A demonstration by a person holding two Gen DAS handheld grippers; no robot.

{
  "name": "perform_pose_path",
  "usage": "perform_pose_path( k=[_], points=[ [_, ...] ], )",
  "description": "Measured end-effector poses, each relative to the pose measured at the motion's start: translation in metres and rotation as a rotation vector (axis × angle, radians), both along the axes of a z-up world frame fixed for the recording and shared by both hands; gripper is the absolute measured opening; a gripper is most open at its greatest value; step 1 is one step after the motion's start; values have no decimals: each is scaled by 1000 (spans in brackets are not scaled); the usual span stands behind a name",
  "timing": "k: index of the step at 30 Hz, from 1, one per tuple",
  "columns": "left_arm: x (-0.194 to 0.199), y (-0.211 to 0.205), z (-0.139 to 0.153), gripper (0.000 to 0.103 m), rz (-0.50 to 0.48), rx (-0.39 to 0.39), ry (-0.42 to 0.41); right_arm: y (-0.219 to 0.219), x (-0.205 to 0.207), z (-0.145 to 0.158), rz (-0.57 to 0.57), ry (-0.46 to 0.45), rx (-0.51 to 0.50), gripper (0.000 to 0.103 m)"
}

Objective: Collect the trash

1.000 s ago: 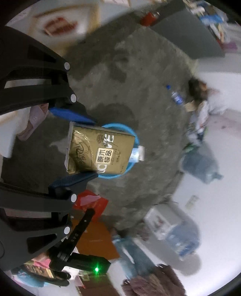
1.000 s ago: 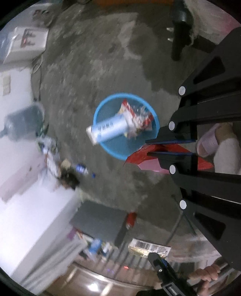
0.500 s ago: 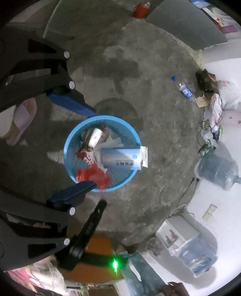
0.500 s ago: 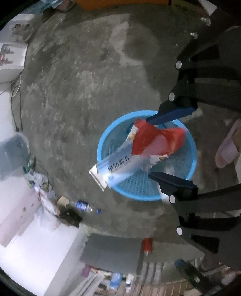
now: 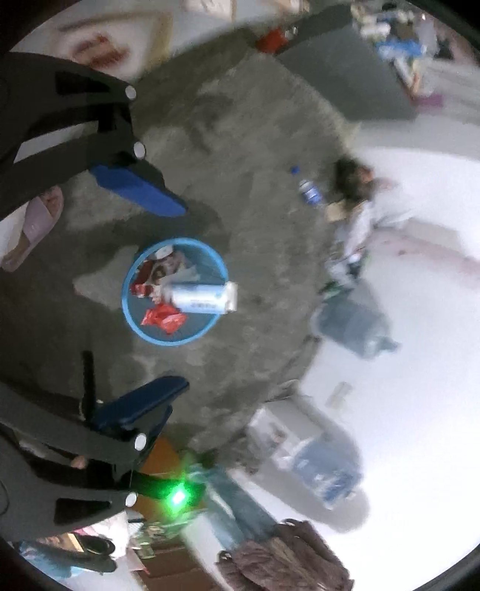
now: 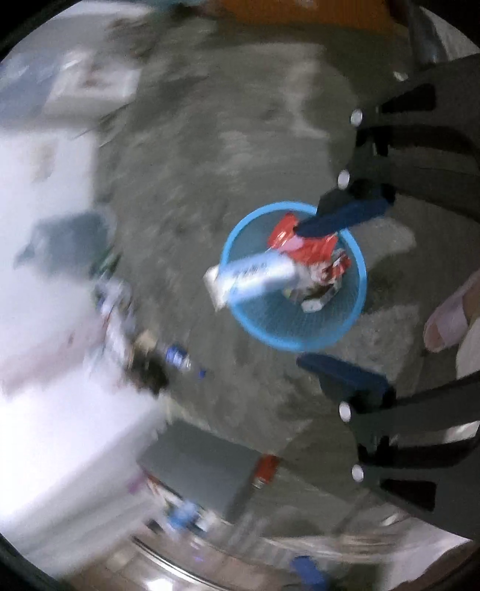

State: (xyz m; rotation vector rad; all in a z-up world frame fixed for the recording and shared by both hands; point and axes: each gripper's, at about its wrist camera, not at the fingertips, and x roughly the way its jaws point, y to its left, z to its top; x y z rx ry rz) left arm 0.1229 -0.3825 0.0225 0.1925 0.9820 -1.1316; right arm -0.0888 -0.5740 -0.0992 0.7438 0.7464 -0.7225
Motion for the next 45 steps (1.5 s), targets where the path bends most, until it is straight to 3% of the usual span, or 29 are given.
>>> perform_pose_path(
  k=[2, 5, 11, 15, 20, 23, 27, 34, 45],
  points=[
    [-9, 31, 20, 92, 70, -20, -53, 29, 4, 27, 85, -14, -79, 81],
    [-25, 86, 45, 93, 211, -30, -147, 74, 9, 65, 222, -45, -191, 90],
    [-62, 182, 62, 94, 537, 49, -363, 159, 5, 118, 382, -69, -398, 96],
    [-84, 227, 56, 94, 672, 140, -462, 215, -1, 133, 471, -56, -556, 96],
    [-98, 265, 30, 94, 784, 248, -380, 267, 1, 128, 544, 7, -641, 96],
    [-104, 280, 9, 94, 853, 302, -328, 281, 6, 116, 595, 73, -594, 96],
    [-111, 295, -14, 94, 855, 329, -224, 280, 7, 103, 591, 146, -557, 96],
    [-111, 293, -22, 94, 841, 356, -198, 263, -3, 85, 511, 217, -511, 96],
    [-113, 280, -22, 94, 791, 381, -228, 249, -6, 78, 481, 234, -473, 96]
  ],
)
